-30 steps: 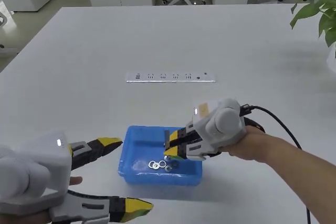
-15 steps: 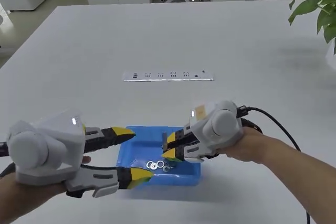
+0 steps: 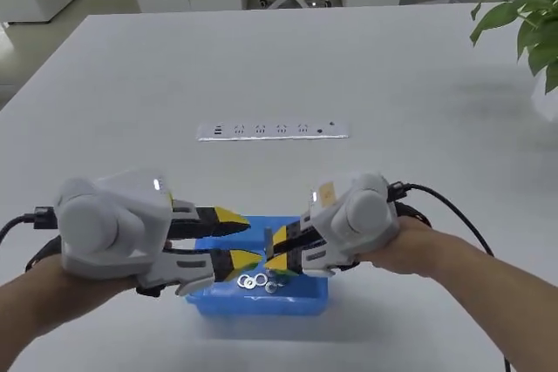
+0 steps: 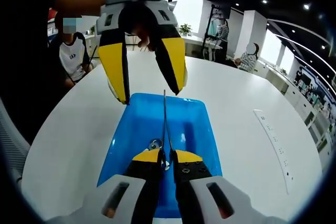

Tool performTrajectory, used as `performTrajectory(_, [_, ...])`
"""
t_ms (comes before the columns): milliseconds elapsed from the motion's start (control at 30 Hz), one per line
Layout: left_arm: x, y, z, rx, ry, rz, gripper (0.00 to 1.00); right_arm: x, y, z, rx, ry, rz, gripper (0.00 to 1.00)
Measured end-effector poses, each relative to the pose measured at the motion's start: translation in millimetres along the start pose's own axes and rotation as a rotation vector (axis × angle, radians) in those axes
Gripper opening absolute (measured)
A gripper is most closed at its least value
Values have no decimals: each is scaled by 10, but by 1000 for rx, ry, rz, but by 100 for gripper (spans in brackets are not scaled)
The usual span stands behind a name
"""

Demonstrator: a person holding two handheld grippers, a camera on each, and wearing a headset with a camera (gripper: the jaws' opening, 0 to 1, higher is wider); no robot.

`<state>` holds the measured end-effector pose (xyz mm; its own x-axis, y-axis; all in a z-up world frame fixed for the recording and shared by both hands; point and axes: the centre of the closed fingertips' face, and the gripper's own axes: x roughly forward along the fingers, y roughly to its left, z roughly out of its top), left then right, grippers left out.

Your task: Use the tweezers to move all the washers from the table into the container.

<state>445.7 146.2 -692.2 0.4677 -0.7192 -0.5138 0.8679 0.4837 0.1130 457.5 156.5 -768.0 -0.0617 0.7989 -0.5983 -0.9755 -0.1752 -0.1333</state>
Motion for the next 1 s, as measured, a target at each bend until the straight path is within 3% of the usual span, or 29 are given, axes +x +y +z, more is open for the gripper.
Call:
performTrajectory(667, [179, -39, 89, 90, 19, -70, 7, 3, 10, 4, -19, 8, 4, 10])
performTrajectory(1000, [182, -55, 103, 119, 20, -78, 5, 6, 8, 3, -27, 15, 0, 12])
